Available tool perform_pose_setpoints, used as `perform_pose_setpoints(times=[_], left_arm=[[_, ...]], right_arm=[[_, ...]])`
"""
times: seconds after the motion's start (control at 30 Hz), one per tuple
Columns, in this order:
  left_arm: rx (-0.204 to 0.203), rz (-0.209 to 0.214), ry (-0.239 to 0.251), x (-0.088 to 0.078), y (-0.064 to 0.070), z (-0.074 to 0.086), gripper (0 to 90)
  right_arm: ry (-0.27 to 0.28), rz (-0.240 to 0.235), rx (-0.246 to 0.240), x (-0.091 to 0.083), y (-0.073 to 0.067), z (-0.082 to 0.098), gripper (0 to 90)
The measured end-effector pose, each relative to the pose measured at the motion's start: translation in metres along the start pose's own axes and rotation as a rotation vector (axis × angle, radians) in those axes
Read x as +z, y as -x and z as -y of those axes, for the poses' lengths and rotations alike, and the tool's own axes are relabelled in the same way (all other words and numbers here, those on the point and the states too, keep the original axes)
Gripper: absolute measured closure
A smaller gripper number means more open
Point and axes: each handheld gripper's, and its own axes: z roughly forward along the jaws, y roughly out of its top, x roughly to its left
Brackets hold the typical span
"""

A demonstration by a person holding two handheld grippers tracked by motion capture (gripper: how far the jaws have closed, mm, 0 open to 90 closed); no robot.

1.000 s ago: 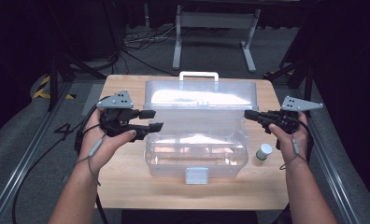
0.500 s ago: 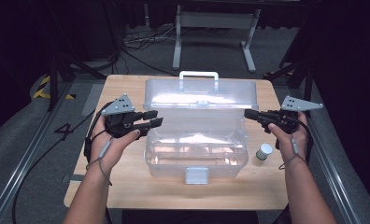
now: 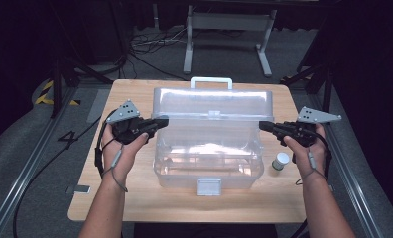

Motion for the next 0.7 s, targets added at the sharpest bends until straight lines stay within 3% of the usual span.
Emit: perform_pose_setpoints(times=[0.23,0.47,0.7], left_arm=[[0.033,-0.026,-0.010,-0.001,-0.003,-0.005,88.3],[0.030,-0.004,-0.015,0.000,-0.008,-0.008,89.5],[0.030,0.012,-0.014,0.001,-0.013,-0.011,89.6]], right_arm=[[-0.010,0.021,0.008,-0.004,-0.007,0.004,90.0],[-0.053,0.108,0.015,-0.013,-0.013,0.010,86.8],[-0.065,0.194,0.008,-0.016,-0.019,0.012,76.3]])
